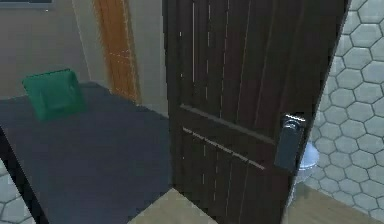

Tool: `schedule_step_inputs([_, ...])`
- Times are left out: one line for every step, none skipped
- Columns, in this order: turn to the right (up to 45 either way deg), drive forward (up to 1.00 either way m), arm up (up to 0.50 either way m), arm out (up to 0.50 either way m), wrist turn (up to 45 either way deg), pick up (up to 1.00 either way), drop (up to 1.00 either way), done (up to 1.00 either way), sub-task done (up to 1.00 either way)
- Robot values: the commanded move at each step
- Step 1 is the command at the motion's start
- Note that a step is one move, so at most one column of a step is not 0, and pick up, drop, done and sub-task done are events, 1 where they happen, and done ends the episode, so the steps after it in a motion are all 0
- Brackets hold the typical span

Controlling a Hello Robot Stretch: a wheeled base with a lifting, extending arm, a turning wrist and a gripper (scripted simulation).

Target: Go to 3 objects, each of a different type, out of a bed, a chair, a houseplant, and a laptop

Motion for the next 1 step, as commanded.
schedule_step_inputs([0.0,0.3,0.0,0.0,0.0,0.0,0.0,0.0,0.0])
